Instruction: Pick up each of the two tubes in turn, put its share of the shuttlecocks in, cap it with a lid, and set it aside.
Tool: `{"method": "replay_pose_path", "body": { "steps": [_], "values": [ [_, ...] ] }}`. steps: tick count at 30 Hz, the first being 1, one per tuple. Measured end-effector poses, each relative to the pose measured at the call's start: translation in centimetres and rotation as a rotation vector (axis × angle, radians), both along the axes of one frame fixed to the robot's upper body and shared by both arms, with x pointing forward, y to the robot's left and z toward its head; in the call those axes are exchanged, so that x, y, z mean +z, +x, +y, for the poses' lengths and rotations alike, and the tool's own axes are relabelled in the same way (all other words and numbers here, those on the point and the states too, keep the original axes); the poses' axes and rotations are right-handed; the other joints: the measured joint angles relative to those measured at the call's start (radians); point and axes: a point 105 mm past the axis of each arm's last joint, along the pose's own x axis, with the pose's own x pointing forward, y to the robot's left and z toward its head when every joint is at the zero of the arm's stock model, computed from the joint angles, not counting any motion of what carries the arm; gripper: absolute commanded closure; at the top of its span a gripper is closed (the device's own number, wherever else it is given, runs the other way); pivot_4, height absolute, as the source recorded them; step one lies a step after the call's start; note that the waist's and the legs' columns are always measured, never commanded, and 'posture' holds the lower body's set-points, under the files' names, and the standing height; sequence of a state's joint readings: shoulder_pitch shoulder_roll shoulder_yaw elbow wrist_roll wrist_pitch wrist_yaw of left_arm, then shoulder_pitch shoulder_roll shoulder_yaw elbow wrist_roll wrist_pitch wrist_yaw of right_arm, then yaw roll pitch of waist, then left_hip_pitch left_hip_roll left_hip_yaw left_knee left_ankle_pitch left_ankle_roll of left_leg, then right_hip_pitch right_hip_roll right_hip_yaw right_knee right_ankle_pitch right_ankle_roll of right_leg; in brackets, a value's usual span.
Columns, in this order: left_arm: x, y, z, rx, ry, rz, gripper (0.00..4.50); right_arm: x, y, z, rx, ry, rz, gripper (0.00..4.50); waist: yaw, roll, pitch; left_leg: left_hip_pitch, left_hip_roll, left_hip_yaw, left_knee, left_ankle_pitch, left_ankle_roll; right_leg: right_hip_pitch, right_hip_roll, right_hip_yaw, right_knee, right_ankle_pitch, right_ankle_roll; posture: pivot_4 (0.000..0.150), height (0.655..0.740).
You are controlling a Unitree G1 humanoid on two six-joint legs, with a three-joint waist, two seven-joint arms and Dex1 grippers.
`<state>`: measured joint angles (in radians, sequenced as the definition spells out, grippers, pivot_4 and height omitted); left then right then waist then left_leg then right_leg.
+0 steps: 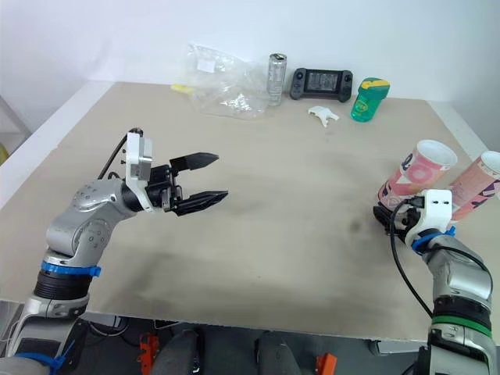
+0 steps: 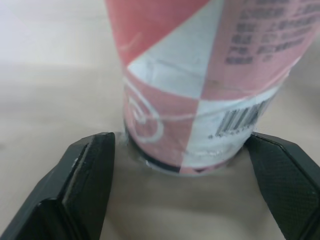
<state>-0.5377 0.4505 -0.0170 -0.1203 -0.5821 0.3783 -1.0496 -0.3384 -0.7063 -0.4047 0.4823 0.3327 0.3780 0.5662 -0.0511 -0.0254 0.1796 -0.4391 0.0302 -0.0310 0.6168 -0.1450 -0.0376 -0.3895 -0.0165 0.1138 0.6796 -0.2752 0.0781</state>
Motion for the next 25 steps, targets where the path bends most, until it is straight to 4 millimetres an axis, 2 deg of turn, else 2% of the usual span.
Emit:
{"method": "replay_pose_path", "body": {
  "steps": [2,5,7,9,11,14,16,17,20,25],
  "values": [
    [-1.1,0.1,0.5,0.028,0.048,0.024,0.0,-0.1,-1.1,0.1,0.045,-0.015,0.023,0.09,0.0,0.0,0.0,0.0,0.0,0.0,0.0,0.0,0.0,0.0,0.0,0.0,0.0,-0.001,0.0,0.15,0.7394],
    [-3.4,0.7,2.4,0.11,0.104,0.095,0.0,0.0,-3.1,1.4,0.156,0.008,0.045,0.09,0.001,0.0,0.0,0.0,0.0,0.0,-0.001,-0.001,0.0,-0.001,0.0,0.0,0.0,-0.002,-0.001,0.15,0.7394],
    [-5.6,0.8,4.0,0.184,0.174,0.124,0.0,0.4,-4.4,3.8,0.29,0.031,0.048,0.09,-0.002,0.001,0.0,0.001,0.001,0.0,-0.002,-0.001,0.0,-0.001,0.0,0.0,0.0,-0.002,-0.002,0.15,0.7394],
    [-8.7,0.6,6.3,0.269,0.266,0.178,0.0,0.5,-5.4,6.7,0.437,0.011,0.08,0.09,-0.01,0.002,-0.001,0.002,0.002,0.002,-0.002,-0.002,-0.001,-0.001,0.0,0.0,0.0,-0.003,-0.004,0.15,0.7394],
    [-10.7,0.3,7.3,0.307,0.291,0.234,0.0,0.5,-5.5,8.3,0.507,0.016,0.092,0.09,-0.013,0.0,0.0,0.001,0.003,0.001,-0.001,-0.002,-0.001,-0.002,0.0,0.0,0.0,-0.004,-0.008,0.15,0.7394],
    [-11.1,0.1,7.8,0.342,0.276,0.236,0.0,1.3,-4.9,10.2,0.562,0.036,0.063,0.09,-0.009,-0.001,0.001,0.001,0.002,0.003,0.0,-0.001,0.001,-0.002,-0.003,-0.001,0.0,-0.002,-0.007,0.15,0.7394],
    [-11.3,-0.1,8.7,0.389,0.266,0.23,0.0,2.5,-4.4,12.6,0.639,0.042,0.013,0.09,-0.005,-0.001,0.001,0.001,0.002,0.005,0.0,-0.001,0.001,-0.002,-0.005,-0.001,0.0,-0.002,-0.007,0.15,0.7394],
    [-11.4,-0.2,8.7,0.391,0.268,0.23,0.0,2.6,-4.4,13.1,0.655,0.041,0.009,0.09,-0.003,-0.001,0.001,0.001,0.002,0.005,0.0,-0.001,0.001,-0.002,-0.006,-0.002,0.0,-0.002,-0.007,0.15,0.7394],
    [-12.3,-0.6,9.0,0.423,0.281,0.234,0.0,2.3,-4.3,15.0,0.725,0.053,0.033,0.09,0.003,-0.001,0.001,-0.001,0.002,0.006,-0.001,-0.001,0.001,-0.003,-0.006,-0.002,-0.003,-0.002,-0.007,0.15,0.7394],
    [-12.1,-0.4,8.8,0.45,0.239,0.233,0.0,1.3,-4.2,17.2,0.801,0.072,0.066,0.09,0.008,-0.001,0.001,-0.002,0.001,0.006,-0.001,-0.003,0.001,-0.004,-0.007,-0.003,-0.003,-0.004,-0.008,0.15,0.7394]
  ]
}}
